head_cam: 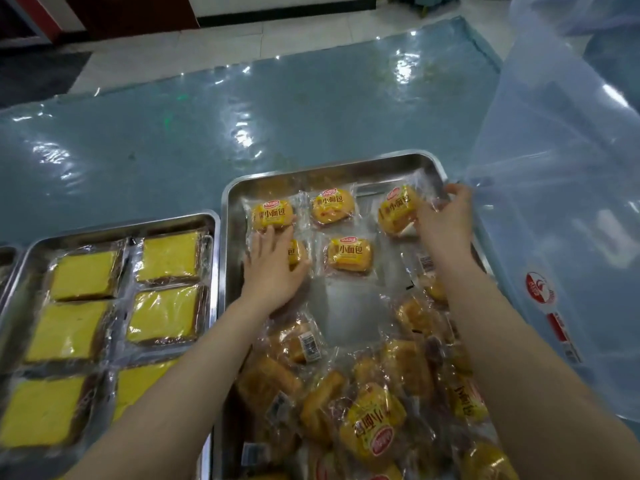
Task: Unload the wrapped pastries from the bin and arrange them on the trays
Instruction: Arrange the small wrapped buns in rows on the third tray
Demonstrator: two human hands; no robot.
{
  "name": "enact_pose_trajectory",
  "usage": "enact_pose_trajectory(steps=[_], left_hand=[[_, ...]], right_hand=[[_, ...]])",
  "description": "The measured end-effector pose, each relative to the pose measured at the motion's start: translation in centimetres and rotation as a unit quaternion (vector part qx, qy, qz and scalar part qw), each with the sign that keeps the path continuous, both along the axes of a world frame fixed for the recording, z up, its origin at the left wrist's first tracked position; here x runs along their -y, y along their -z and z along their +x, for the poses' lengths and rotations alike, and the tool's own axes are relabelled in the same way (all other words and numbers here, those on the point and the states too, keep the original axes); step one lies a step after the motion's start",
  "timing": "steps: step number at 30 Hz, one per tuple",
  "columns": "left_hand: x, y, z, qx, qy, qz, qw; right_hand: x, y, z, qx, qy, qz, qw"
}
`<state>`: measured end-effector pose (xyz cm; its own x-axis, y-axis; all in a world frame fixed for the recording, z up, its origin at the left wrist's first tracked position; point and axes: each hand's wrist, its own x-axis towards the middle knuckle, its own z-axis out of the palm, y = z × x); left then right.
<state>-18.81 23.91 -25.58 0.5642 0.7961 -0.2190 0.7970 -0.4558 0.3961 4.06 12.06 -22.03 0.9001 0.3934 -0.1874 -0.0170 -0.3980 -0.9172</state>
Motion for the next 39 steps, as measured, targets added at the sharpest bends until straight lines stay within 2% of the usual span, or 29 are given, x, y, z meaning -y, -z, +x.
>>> enact_pose_trajectory(steps=[1, 2, 3, 4, 5, 8, 11, 17, 21, 24, 27, 30, 33, 36, 37, 39], left_hand=[[0.0, 0.5, -0.1, -0.016, 0.005, -0.013, 1.0], [0.0, 0.9, -0.1, -0.021, 0.007, -0.021, 1.0], [-0.1, 1.2, -0.1, -0.021, 0.007, -0.023, 0.999], [-0.2, 1.3, -0.1, -0.021, 0.007, -0.024, 0.999], [-0.2, 1.3, -0.1, -0.02, 0.007, -0.023, 1.0], [-0.1, 1.3, -0.2, -0.019, 0.011, -0.018, 1.0], [0.1, 1.2, -0.3, -0.014, 0.013, -0.013, 1.0], [0.2, 1.0, -0.4, -0.015, 0.013, -0.015, 1.0], [0.8, 0.2, -0.4, -0.018, 0.03, 0.036, 0.999], [1.6, -1.2, -0.1, 0.022, 0.091, 0.111, 0.989], [2.7, -2.4, 1.2, 0.063, 0.191, 0.126, 0.971], [3.9, -2.8, 2.5, 0.045, 0.248, 0.13, 0.959], [4.8, -2.0, 3.0, -0.001, 0.256, 0.098, 0.962], [5.2, -1.2, 3.1, -0.034, 0.261, 0.069, 0.962], [5.3, -1.0, 3.2, -0.038, 0.259, 0.06, 0.963], [5.4, -0.9, 3.3, -0.046, 0.253, 0.042, 0.965]], right_hand=[[-0.2, 0.5, 0.0, 0.082, -0.049, -0.097, 0.991], [-0.4, 1.0, -0.2, 0.179, -0.1, -0.187, 0.961], [-0.6, 1.3, -0.6, 0.278, -0.137, -0.249, 0.918], [-0.7, 1.6, -1.0, 0.353, -0.164, -0.273, 0.88], [-1.0, 1.9, -1.2, 0.386, -0.191, -0.275, 0.86], [-1.6, 2.6, -1.4, 0.369, -0.257, -0.294, 0.844], [-2.8, 2.6, -1.1, 0.386, -0.266, -0.325, 0.821], [-5.4, 2.0, -0.3, 0.332, -0.284, -0.304, 0.847], [-4.2, 0.8, -0.4, 0.312, -0.208, -0.248, 0.893], [-1.9, 0.0, -0.1, 0.309, -0.161, -0.186, 0.919], [0.9, -0.6, 0.1, 0.243, -0.189, -0.207, 0.929], [3.4, -1.2, -0.5, 0.185, -0.205, -0.241, 0.93], [5.5, -1.3, -2.0, 0.148, -0.283, -0.252, 0.913], [6.4, -0.5, -3.2, 0.211, -0.321, -0.306, 0.871], [6.4, -0.3, -3.4, 0.235, -0.303, -0.312, 0.869], [6.1, -0.3, -3.7, 0.239, -0.253, -0.285, 0.893]])
